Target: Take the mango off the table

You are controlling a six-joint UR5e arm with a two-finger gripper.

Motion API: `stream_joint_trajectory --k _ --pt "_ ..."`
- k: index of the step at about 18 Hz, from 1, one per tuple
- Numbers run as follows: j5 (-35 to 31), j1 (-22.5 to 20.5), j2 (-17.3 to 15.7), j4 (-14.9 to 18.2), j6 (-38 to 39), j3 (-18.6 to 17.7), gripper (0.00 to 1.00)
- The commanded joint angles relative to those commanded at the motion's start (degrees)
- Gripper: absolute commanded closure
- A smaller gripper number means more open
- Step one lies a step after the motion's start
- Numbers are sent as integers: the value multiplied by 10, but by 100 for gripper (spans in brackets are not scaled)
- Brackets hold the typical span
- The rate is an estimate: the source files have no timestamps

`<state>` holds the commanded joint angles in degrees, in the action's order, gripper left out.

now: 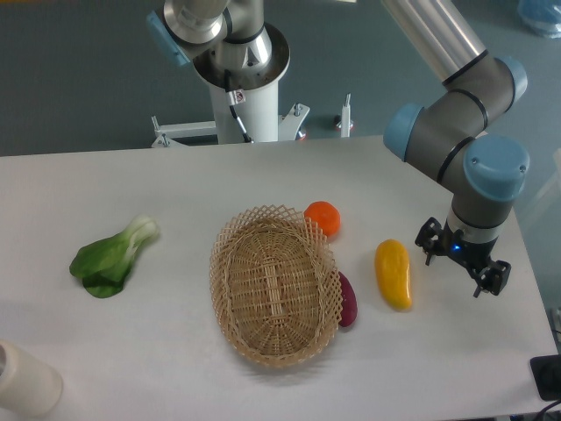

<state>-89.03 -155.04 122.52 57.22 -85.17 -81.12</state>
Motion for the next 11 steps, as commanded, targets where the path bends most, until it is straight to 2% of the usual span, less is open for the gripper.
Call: stream_joint_trajectory --k 11 --pt "4 -1 -2 0 19 -2 0"
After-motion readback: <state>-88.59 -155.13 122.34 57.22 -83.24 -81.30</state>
